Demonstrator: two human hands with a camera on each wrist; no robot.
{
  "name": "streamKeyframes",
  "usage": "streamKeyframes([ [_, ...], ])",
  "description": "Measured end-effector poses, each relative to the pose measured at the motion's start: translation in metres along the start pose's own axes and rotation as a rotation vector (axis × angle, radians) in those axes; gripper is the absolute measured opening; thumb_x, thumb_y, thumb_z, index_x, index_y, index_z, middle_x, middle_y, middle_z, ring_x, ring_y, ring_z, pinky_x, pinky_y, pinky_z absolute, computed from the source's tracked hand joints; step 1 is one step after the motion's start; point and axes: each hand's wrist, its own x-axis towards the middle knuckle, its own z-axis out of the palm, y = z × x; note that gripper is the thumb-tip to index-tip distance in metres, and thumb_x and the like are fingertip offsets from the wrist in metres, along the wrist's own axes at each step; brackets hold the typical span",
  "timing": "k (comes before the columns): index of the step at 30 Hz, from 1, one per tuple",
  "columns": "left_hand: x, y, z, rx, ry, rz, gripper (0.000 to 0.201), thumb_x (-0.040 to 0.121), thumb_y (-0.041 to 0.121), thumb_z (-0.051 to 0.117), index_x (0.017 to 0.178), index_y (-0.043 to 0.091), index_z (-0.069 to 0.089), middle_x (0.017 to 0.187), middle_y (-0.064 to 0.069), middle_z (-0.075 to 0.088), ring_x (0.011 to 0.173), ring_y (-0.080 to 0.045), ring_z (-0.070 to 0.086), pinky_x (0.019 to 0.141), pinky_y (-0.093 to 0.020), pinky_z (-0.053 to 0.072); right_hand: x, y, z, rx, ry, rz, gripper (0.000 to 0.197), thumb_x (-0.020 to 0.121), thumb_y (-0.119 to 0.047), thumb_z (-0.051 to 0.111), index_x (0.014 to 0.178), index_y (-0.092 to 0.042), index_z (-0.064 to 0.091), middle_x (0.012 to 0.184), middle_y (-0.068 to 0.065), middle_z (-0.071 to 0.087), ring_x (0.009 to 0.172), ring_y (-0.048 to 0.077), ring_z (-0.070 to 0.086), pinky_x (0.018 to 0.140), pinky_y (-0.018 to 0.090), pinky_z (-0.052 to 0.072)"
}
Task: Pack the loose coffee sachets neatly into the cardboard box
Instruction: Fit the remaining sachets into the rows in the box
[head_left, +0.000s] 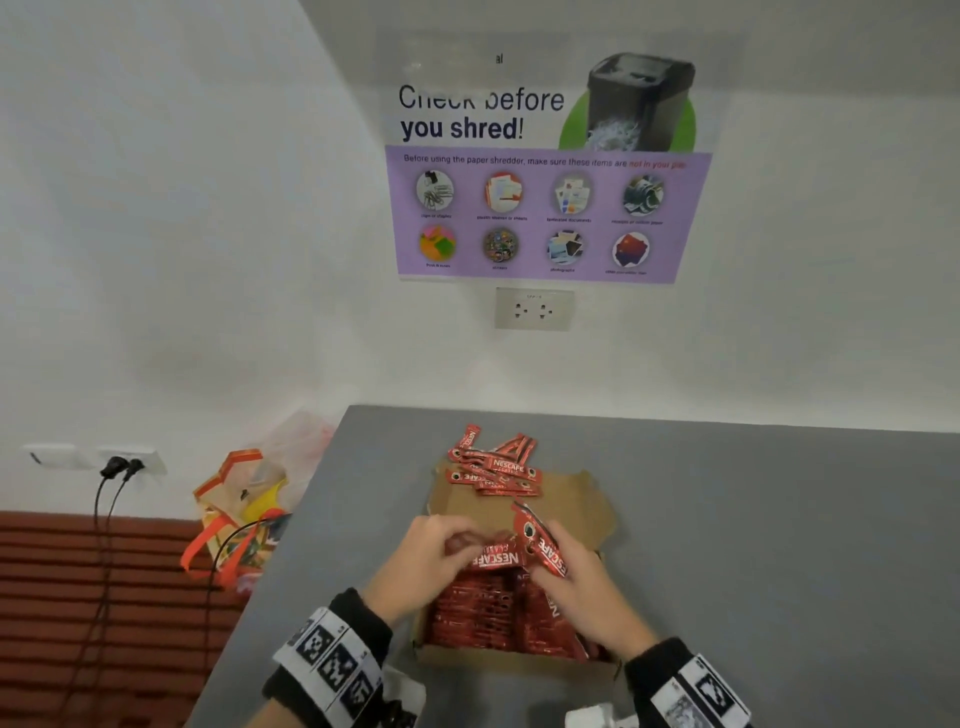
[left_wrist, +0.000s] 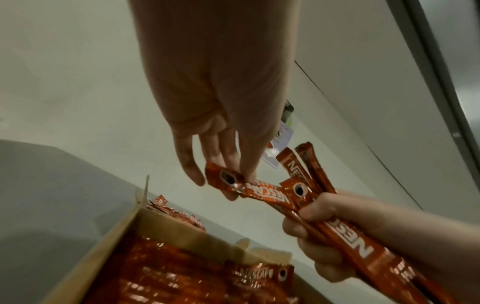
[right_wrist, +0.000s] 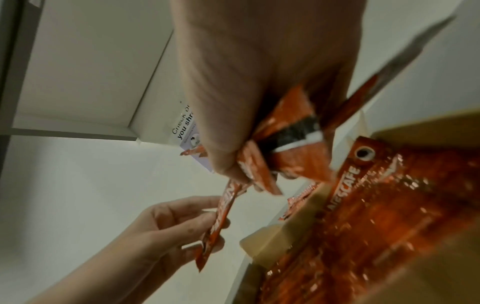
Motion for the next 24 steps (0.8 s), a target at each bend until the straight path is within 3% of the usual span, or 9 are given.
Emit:
streamKeyframes([
  [5,-0.001,0.014,0.000,-0.032,0.154,-0.016,0.022,0.088,0.007,0.060,0.109,0.008,0.068,0.092,0.009,0.062,0.071,0.011,0.055,0.071,0.000,0.041,0.005,-0.001,0.014,0.108,0.223,0.078,0.042,0.084,0.000,0.059,0.108,-0.026,0.037,0.097,-0.005,0.063,0.075,-0.002,0.062,0.064,0.011,0.047],
  [8,0.006,0.019,0.001,-0.132,0.277,-0.094,0.013,0.085,0.004,0.064,0.096,0.008,0.069,0.091,0.008,0.064,0.079,-0.004,0.062,0.080,-0.013,0.050,0.011,-0.010,0.020,0.108,0.241,0.078,0.057,0.079,0.006,0.063,0.121,-0.019,0.034,0.097,-0.014,0.056,0.080,-0.007,0.057,0.067,0.003,0.042],
  [10,0.007,0.019,0.007,-0.174,0.315,-0.134,0.004,0.083,0.008,0.067,0.085,0.011,0.066,0.085,0.003,0.067,0.079,-0.007,0.064,0.079,-0.020,0.053,0.014,-0.011,0.022,0.072,0.309,0.088,0.047,0.075,0.007,0.064,0.115,-0.013,0.047,0.092,-0.010,0.059,0.078,-0.003,0.056,0.066,0.004,0.040],
  [12,0.005,0.021,0.012,-0.175,0.328,-0.155,0.006,0.082,0.014,0.069,0.084,0.010,0.065,0.080,0.004,0.067,0.075,-0.002,0.062,0.070,-0.010,0.048,0.016,-0.008,0.022,0.075,0.372,0.084,0.024,0.078,0.002,0.065,0.100,-0.008,0.062,0.087,-0.003,0.066,0.075,0.003,0.059,0.065,0.011,0.042],
  [14,0.005,0.022,0.014,-0.234,0.353,-0.170,0.008,0.082,0.013,0.070,0.086,0.014,0.063,0.076,0.011,0.065,0.069,0.004,0.061,0.065,-0.005,0.046,0.016,-0.007,0.021,0.166,0.379,0.087,0.007,0.085,-0.005,0.063,0.089,-0.009,0.067,0.086,-0.001,0.070,0.079,0.005,0.062,0.062,0.005,0.041],
  [16,0.005,0.022,0.013,-0.407,0.368,-0.206,0.020,0.083,0.006,0.067,0.101,0.011,0.059,0.077,0.005,0.066,0.062,-0.001,0.064,0.064,-0.012,0.051,0.015,-0.006,0.020,0.210,0.390,0.097,0.009,0.089,-0.009,0.059,0.085,-0.010,0.067,0.088,-0.002,0.070,0.083,0.004,0.062,0.064,0.004,0.041],
  [19,0.004,0.023,0.014,-0.586,0.366,-0.207,0.042,0.084,-0.003,0.062,0.119,0.012,0.045,0.082,-0.010,0.068,0.067,-0.017,0.070,0.067,-0.027,0.058,0.016,-0.002,0.022,0.191,0.370,0.119,0.013,0.092,-0.018,0.056,0.093,-0.012,0.068,0.091,-0.002,0.070,0.087,0.007,0.065,0.074,0.017,0.046],
  [22,0.002,0.024,0.017,-0.666,0.354,-0.180,0.040,0.085,-0.005,0.060,0.116,0.016,0.047,0.083,-0.010,0.069,0.068,-0.023,0.071,0.065,-0.028,0.059,0.015,0.000,0.026,0.247,0.311,0.125,0.021,0.093,-0.025,0.055,0.107,-0.013,0.065,0.099,-0.001,0.070,0.091,0.010,0.066,0.079,0.025,0.050],
  [24,0.003,0.021,0.019,-0.716,0.330,-0.187,0.027,0.088,-0.003,0.057,0.107,0.014,0.053,0.086,-0.013,0.069,0.070,-0.023,0.071,0.066,-0.029,0.059,0.015,-0.002,0.027,0.246,0.299,0.128,0.019,0.091,-0.025,0.057,0.104,-0.013,0.066,0.092,-0.001,0.071,0.081,0.009,0.066,0.071,0.022,0.051],
])
